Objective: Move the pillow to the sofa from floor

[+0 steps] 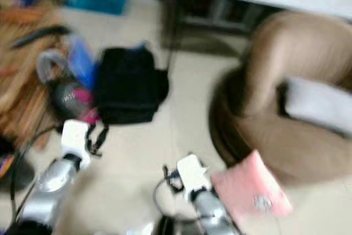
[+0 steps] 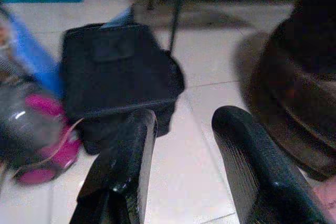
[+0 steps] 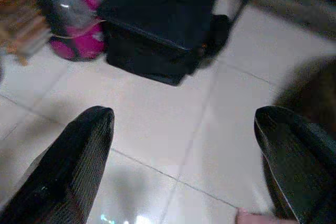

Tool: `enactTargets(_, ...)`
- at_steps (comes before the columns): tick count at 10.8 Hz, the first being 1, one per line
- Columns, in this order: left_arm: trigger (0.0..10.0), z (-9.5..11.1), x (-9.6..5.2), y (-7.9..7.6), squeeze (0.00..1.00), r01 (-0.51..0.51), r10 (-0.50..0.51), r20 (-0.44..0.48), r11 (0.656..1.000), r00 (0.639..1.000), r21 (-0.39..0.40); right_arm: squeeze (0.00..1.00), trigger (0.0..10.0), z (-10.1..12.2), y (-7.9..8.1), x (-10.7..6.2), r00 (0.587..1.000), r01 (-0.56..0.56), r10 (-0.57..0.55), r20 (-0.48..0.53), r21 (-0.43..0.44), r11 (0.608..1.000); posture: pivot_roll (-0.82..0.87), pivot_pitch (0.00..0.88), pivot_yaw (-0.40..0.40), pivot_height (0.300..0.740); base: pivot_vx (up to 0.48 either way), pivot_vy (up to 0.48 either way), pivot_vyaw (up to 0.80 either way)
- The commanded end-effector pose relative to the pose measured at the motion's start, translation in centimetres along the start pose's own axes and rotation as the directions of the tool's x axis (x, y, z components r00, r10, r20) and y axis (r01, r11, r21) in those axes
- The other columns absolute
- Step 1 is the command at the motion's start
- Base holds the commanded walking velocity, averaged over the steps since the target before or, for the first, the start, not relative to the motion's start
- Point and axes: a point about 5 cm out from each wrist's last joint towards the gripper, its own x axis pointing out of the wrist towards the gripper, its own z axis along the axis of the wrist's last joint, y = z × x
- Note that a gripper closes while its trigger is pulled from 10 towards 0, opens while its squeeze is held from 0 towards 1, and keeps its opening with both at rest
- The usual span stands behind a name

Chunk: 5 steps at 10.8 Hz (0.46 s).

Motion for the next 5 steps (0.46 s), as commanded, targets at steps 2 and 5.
enactTargets(2, 10.0, -0.57, -0.4, -0.08, 0.0, 0.012, -0.012, -0.021, 1.0, 1.0, 0.017, 0.03, 10.0, -0.33, -0.2, -0.2, 1.0, -0.002, 0.002, -0.009, 0.02, 1.0, 0.07, 0.169, -0.103, 0.74, 0.472, 0.0, -0.74)
enactTargets(5, 10.0, -0.81, -0.57, -0.23, 0.0, 0.029, -0.027, -0.03, 0.999, 0.999, 0.039, 0.04, 10.0, -0.53, -0.25, -0.44, 1.0, -0.007, 0.008, -0.019, 0.027, 1.0, 0.06, 0.181, -0.1, 0.74, 0.48, 0.0, -0.72)
